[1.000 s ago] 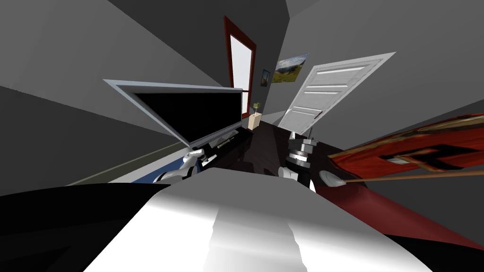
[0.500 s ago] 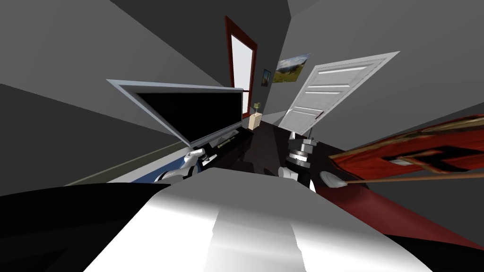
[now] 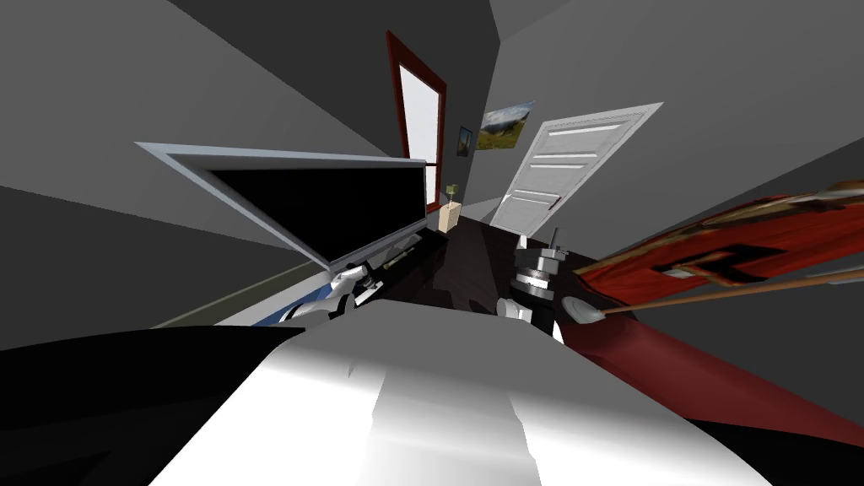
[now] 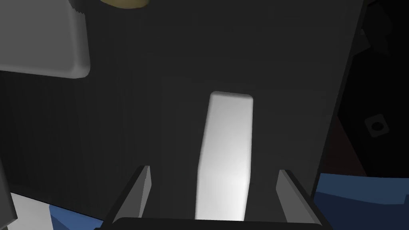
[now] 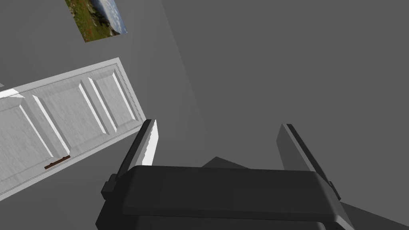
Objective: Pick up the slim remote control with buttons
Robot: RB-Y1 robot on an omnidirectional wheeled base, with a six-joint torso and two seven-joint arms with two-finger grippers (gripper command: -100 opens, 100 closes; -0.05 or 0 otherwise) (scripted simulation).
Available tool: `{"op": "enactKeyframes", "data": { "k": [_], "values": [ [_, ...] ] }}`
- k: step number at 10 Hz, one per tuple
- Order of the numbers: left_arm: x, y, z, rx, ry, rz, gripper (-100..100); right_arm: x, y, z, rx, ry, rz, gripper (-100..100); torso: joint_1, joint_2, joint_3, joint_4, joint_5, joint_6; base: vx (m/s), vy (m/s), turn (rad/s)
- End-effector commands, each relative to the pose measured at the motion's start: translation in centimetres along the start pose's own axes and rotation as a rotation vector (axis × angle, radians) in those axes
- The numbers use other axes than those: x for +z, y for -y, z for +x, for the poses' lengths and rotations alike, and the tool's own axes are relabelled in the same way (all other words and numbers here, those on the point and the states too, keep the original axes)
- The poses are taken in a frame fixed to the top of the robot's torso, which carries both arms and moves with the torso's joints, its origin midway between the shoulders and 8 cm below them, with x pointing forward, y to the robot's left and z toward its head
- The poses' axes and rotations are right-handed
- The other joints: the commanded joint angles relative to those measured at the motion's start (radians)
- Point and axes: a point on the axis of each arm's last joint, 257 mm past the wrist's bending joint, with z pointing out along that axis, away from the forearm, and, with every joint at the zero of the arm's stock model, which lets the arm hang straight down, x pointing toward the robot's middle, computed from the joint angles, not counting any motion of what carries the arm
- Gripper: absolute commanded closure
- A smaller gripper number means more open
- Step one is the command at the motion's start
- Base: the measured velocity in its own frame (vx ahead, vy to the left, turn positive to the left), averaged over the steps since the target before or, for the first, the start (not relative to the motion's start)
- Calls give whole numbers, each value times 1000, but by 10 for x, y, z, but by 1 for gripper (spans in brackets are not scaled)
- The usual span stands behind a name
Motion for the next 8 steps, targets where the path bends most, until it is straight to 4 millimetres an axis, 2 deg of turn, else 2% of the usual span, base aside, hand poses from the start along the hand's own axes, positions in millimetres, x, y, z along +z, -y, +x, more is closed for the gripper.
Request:
{"op": "enactKeyframes", "data": {
  "k": [1,3,5,6,7,8],
  "values": [
    [4,-14,-7,-8,12,-34,-100,0,0,0,0,0,0,0,0,0,0,0,0,0,96,86,-204],
    [12,-42,-22,-19,41,-97,-100,0,0,0,0,0,0,0,0,0,0,0,0,0,56,55,-121],
    [12,-42,-22,-19,41,-97,-100,0,0,0,0,0,0,0,-3,4,2,1,-1,-1,14,21,-6],
    [16,-54,-29,-23,54,-122,-100,0,0,0,0,0,0,0,-3,4,2,1,-1,-1,5,15,28],
    [16,-54,-29,-23,54,-122,-100,0,0,0,0,0,0,0,-4,5,3,1,-1,-1,14,15,-26],
    [19,-67,-37,-27,68,-148,-100,0,0,0,0,0,0,0,-4,5,3,1,-1,0,0,0,0]
  ]
}}
